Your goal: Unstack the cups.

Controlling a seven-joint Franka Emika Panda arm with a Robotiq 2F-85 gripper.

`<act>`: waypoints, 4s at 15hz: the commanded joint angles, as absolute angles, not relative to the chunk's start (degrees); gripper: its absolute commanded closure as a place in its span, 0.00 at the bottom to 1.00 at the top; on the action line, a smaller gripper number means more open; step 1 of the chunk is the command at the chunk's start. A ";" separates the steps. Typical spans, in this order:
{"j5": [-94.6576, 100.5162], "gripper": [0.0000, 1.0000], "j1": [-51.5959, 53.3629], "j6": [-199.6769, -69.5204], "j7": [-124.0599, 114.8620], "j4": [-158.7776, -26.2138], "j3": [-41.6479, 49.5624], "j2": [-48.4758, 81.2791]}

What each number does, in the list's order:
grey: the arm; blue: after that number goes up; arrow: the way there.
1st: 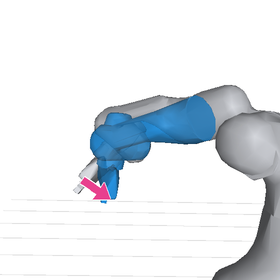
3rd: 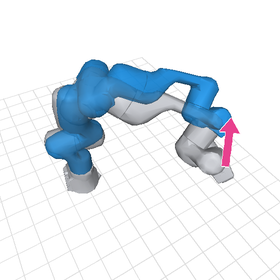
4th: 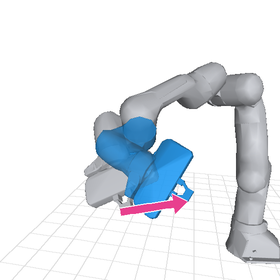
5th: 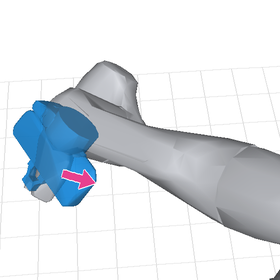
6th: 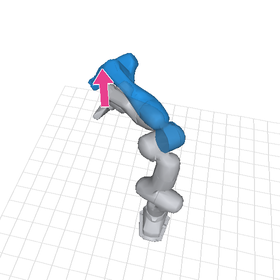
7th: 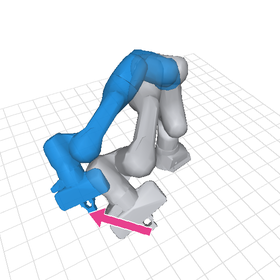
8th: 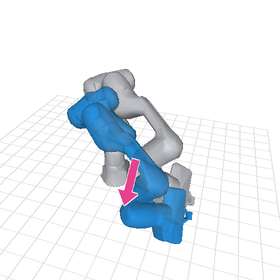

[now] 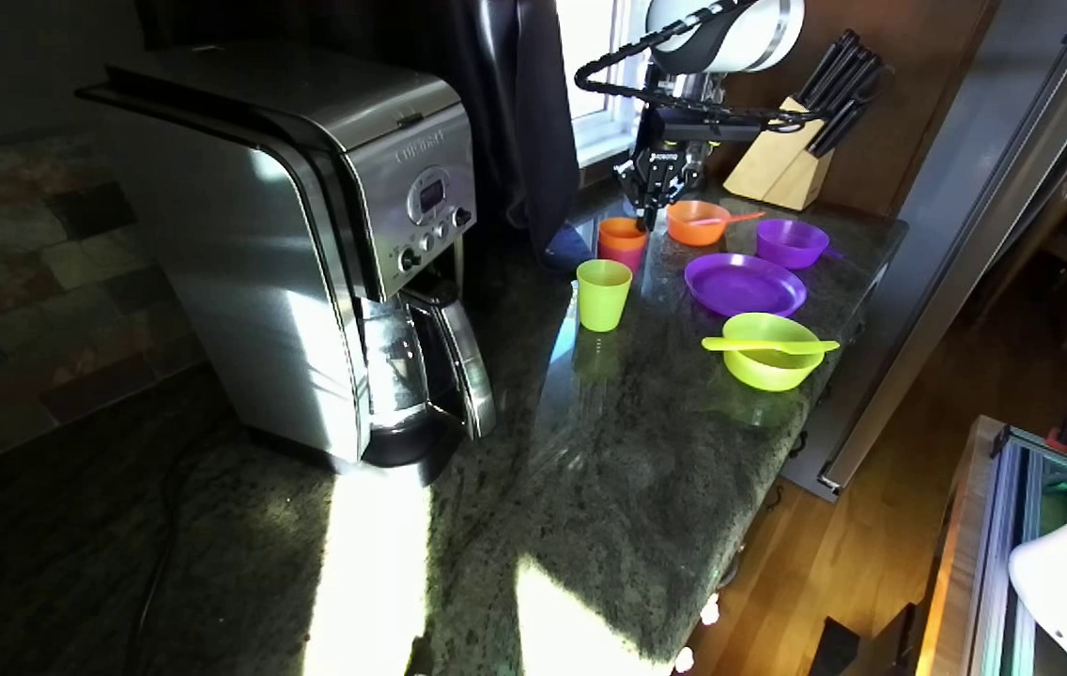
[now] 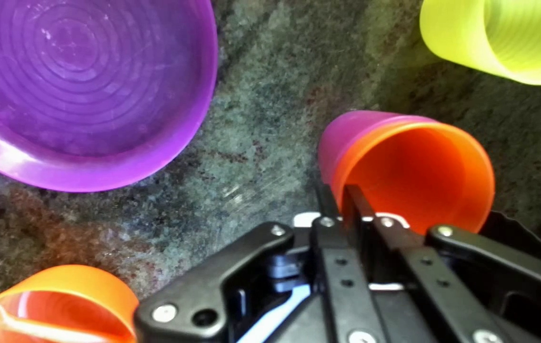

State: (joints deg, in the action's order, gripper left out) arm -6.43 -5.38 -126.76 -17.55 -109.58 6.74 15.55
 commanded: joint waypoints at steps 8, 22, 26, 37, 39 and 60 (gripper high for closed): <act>-6.78 0.99 -5.31 -128.14 -16.90 -111.25 6.71 13.20; -6.28 1.00 -5.23 -127.98 -17.04 -110.90 6.71 12.63; -6.37 0.73 -5.29 -128.17 -17.27 -111.24 6.80 12.17; -3.22 0.00 -5.32 -125.73 -20.48 -111.28 8.42 13.36; -2.98 0.03 -5.32 -125.70 -20.69 -111.29 8.37 13.75; -2.90 0.99 -5.33 -125.90 -20.24 -111.69 8.34 13.70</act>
State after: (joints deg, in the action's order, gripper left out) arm -3.68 -5.58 -126.65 -19.36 -111.04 8.09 14.42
